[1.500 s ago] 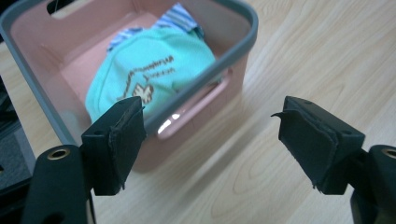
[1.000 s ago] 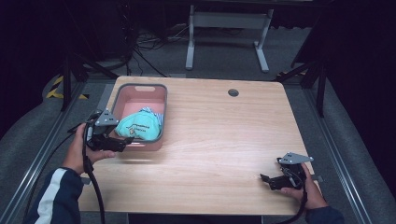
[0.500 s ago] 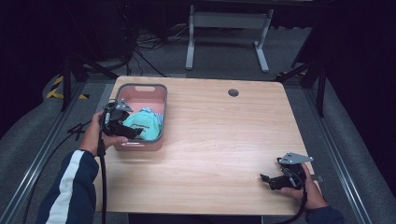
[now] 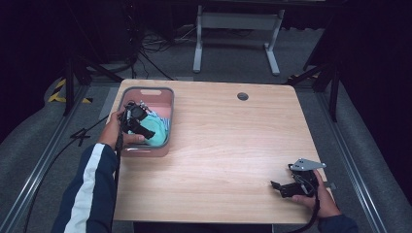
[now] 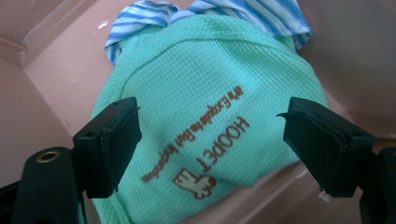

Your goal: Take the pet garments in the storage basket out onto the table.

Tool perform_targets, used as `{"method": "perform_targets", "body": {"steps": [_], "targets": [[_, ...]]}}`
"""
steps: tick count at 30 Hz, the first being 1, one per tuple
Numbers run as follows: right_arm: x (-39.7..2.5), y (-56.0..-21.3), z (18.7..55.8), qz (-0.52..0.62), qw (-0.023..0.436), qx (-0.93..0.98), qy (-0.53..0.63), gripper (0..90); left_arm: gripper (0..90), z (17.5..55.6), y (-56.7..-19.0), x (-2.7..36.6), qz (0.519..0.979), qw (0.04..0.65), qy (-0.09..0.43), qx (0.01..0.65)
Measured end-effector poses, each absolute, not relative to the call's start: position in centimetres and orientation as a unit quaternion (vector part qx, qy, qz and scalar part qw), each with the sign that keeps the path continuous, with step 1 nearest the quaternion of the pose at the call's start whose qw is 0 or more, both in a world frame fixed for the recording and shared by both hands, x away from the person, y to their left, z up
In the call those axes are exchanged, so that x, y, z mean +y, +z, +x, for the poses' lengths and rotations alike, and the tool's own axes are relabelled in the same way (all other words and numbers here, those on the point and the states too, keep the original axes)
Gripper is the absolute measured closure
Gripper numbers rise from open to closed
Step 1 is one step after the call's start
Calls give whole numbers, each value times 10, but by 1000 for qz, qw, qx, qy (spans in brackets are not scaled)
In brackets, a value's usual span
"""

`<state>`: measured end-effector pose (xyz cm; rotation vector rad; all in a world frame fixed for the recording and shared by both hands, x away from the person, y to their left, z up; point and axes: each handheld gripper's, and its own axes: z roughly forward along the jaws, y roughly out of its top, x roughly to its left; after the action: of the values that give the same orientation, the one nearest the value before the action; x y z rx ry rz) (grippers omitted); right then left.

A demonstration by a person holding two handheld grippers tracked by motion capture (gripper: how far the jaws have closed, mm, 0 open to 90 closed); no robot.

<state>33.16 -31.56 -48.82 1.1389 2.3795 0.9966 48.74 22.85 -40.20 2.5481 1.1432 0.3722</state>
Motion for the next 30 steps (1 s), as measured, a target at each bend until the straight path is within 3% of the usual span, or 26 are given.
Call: {"method": "perform_targets", "body": {"steps": [20, 30], "targets": [[-316, -488, 332, 399, 160, 833, 349, 1, 177, 520, -435, 217, 895, 86, 102, 426], [-316, -488, 332, 399, 160, 833, 349, 1, 79, 527, -442, 225, 868, 94, 59, 484]]}}
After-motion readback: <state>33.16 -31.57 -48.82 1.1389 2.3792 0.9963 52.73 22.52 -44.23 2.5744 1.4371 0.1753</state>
